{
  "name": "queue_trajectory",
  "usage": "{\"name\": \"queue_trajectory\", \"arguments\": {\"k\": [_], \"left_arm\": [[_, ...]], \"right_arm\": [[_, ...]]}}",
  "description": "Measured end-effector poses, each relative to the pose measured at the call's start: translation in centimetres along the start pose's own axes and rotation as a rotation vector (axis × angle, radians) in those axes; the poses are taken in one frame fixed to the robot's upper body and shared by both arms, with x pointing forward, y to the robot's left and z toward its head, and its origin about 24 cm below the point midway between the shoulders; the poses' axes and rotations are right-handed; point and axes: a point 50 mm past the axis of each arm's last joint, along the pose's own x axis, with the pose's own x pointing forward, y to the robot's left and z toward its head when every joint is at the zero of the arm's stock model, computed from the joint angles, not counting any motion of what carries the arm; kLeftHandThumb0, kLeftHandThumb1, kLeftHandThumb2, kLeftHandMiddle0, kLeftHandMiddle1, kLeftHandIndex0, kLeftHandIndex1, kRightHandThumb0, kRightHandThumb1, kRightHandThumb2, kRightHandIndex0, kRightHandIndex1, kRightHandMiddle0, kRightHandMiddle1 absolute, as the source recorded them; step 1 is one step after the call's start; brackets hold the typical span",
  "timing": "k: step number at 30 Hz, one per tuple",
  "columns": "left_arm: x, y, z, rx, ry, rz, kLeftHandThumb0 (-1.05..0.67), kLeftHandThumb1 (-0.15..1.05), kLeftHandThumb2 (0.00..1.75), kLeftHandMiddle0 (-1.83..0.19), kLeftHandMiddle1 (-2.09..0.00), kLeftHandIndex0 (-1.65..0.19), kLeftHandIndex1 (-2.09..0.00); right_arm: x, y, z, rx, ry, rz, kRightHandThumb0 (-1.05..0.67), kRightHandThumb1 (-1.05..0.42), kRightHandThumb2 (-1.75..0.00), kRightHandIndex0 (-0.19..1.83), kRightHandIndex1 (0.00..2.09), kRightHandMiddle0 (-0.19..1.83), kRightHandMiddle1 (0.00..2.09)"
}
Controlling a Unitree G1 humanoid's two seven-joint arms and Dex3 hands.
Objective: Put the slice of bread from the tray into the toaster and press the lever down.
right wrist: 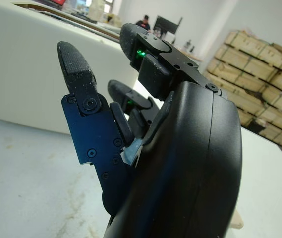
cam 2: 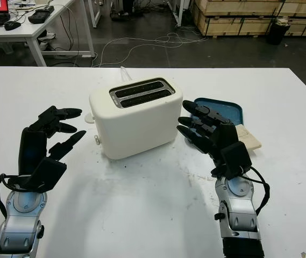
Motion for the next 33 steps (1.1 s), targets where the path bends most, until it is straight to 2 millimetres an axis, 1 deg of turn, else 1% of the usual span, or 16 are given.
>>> {"name": "queue_trajectory", "arguments": {"k": [11,15,17,20,22,24,26,29,33], "left_arm": [[0.1,-0.1,0.1,-0.004,-0.004,-0.001,-0.25,0.92,0.02,-0.49,-1.28,-0.57,-0.73],[0.1,-0.1,0.1,-0.004,-0.004,-0.001,-0.26,0.92,0.02,-0.49,-1.28,-0.57,-0.73],[0.1,-0.1,0.1,-0.004,-0.004,-0.001,-0.25,0.92,0.02,-0.49,-1.28,-0.56,-0.73],[0.1,-0.1,0.1,-0.005,-0.003,-0.001,-0.25,0.92,0.03,-0.49,-1.28,-0.56,-0.73],[0.1,-0.1,0.1,-0.004,-0.003,-0.001,-0.25,0.92,0.04,-0.49,-1.27,-0.56,-0.73],[0.1,0.0,0.1,-0.004,-0.004,-0.001,-0.25,0.92,0.05,-0.50,-1.27,-0.56,-0.73],[0.1,0.0,0.1,-0.004,-0.004,0.000,-0.25,0.92,0.04,-0.50,-1.27,-0.56,-0.72],[0.1,0.0,0.1,-0.004,-0.004,0.000,-0.24,0.92,0.04,-0.49,-1.26,-0.56,-0.72],[0.1,0.0,0.1,-0.003,-0.004,0.002,-0.23,0.92,0.04,-0.50,-1.25,-0.56,-0.72]], "right_arm": [[-0.1,0.0,-0.1,-0.002,0.006,0.002,-0.46,-0.76,0.00,0.69,0.53,0.85,0.00],[-0.2,0.0,-0.2,-0.002,0.009,0.007,-0.48,-0.77,0.00,0.69,0.52,0.84,0.00],[-0.3,-0.1,-0.3,-0.002,0.011,0.010,-0.46,-0.77,0.00,0.68,0.52,0.84,0.00],[-0.9,-0.5,0.0,-0.042,-0.037,0.018,-0.44,-0.78,-0.01,0.68,0.52,0.83,0.00],[-1.2,-1.3,0.9,-0.149,-0.111,0.020,-0.47,-0.80,-0.01,0.67,0.52,0.81,0.00],[-1.7,-2.5,1.8,-0.315,-0.184,0.020,-0.47,-0.81,-0.01,0.65,0.51,0.79,0.00],[-2.4,-4.0,2.4,-0.479,-0.220,0.009,-0.44,-0.79,0.00,0.61,0.51,0.77,0.00],[-3.4,-6.0,2.5,-0.726,-0.219,-0.001,-0.43,-0.77,0.00,0.50,0.48,0.70,0.00],[-4.9,-9.1,1.7,-1.080,-0.150,0.017,-0.43,-0.74,0.00,0.45,0.43,0.64,0.00]]}}
